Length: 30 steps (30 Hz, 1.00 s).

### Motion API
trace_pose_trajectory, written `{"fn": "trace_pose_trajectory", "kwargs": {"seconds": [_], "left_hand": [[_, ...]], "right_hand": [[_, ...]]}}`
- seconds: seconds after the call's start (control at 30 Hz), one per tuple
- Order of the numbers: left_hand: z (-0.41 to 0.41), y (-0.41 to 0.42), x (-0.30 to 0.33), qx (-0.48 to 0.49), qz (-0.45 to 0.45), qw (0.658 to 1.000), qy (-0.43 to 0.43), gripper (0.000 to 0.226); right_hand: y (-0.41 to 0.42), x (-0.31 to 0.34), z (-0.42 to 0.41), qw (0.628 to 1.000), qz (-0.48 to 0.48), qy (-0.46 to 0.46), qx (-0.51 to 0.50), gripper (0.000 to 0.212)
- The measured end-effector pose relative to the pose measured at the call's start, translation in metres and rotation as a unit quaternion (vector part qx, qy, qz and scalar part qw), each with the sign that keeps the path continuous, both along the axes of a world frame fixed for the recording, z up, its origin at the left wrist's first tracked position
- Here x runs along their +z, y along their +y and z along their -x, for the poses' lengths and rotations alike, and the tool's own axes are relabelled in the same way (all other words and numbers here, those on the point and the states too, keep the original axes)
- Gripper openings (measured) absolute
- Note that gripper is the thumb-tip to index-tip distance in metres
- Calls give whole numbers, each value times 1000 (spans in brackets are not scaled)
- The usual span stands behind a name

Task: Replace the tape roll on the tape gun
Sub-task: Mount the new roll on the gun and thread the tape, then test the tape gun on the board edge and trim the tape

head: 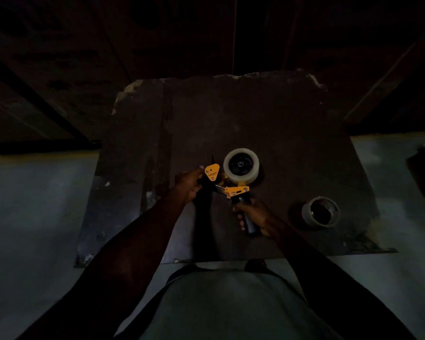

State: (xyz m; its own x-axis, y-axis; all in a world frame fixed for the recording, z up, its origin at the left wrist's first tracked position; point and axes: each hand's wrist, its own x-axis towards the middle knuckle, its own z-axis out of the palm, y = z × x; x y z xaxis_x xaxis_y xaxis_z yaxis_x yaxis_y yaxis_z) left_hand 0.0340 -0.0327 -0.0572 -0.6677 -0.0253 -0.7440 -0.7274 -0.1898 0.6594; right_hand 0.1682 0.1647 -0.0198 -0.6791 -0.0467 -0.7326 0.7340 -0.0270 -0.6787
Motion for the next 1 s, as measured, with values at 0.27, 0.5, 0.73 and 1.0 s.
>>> {"fn": "trace_pose_trajectory", "kwargs": {"seconds": [0.27, 0.5, 0.73, 1.0], "left_hand": [[-19, 33, 33, -36, -80, 996, -17, 43], [-25, 60, 28, -60, -75, 995, -23, 9], [-27, 56, 25, -227, 84, 965, 105, 15], [-8, 61, 13, -419, 235, 836, 267, 35]], "right_hand": [[13, -5, -33, 991, -116, 64, -19, 8], [30, -6, -71, 942, -261, 211, -6, 38], [25, -19, -96, 904, -368, 216, 0, 68], [2, -6, -113, 868, -460, 189, -6, 58]]}}
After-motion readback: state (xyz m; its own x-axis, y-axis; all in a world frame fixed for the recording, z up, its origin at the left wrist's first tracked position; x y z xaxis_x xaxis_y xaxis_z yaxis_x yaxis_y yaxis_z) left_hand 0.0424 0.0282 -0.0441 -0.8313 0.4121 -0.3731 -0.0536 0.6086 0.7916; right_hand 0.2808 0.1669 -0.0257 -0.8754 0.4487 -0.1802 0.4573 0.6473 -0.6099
